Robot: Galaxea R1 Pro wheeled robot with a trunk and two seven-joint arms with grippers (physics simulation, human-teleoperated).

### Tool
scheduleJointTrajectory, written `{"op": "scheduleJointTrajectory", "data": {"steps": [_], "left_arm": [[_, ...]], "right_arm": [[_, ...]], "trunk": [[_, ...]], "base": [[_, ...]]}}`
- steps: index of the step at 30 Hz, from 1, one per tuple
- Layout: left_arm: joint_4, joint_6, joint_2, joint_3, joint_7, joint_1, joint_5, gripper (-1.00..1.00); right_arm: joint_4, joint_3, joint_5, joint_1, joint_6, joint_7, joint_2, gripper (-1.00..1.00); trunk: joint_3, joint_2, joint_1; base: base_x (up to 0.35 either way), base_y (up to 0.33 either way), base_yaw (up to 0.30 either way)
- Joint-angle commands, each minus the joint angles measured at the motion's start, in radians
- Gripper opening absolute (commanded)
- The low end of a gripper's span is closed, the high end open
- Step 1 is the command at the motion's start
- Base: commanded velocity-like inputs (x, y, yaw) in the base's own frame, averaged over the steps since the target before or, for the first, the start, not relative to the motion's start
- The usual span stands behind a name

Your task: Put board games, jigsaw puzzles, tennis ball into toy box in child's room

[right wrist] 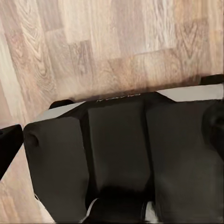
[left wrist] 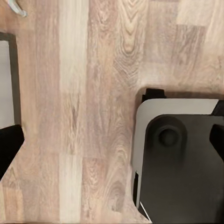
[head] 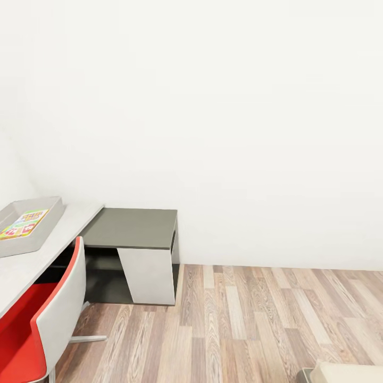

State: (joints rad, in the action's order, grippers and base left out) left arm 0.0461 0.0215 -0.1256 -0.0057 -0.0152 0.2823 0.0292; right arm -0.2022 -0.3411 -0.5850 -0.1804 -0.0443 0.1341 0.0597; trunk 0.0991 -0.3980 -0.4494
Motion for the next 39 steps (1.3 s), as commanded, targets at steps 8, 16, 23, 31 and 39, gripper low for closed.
{"op": "scheduleJointTrajectory", "data": {"steps": [8, 16, 23, 31, 39], "left_arm": [[-0.031, -0.077, 0.004, 0.0, -0.096, -0.083, 0.006, 1.0], [-0.035, -0.152, 0.003, 0.0, -0.114, -0.174, 0.007, 1.0], [-0.037, -0.167, 0.001, 0.0, -0.116, -0.219, 0.007, 1.0], [-0.038, -0.16, 0.004, 0.001, -0.12, -0.246, 0.008, 1.0], [-0.036, -0.142, 0.004, -0.001, -0.119, -0.251, 0.002, 1.0]], "right_arm": [[0.164, -0.013, -0.007, 0.002, 0.182, -0.171, 0.04, 1.0], [0.192, -0.013, -0.009, 0.058, 0.251, -0.229, 0.035, 1.0], [0.196, -0.012, -0.015, 0.093, 0.262, -0.237, 0.021, 1.0], [0.197, -0.009, -0.02, 0.126, 0.262, -0.24, 0.01, 1.0], [0.197, -0.01, -0.017, 0.135, 0.254, -0.24, 0.001, 1.0]], "trunk": [[0.002, -0.002, -0.001], [0.002, -0.002, -0.001], [0.002, -0.002, -0.001], [0.002, -0.002, -0.001], [0.002, -0.002, -0.001]], "base": [[0.0, 0.0, 0.0], [0.0, 0.0, 0.0], [0.0, 0.0, 0.0], [0.0, 0.0, 0.0], [0.0, 0.0, 0.0]]}}
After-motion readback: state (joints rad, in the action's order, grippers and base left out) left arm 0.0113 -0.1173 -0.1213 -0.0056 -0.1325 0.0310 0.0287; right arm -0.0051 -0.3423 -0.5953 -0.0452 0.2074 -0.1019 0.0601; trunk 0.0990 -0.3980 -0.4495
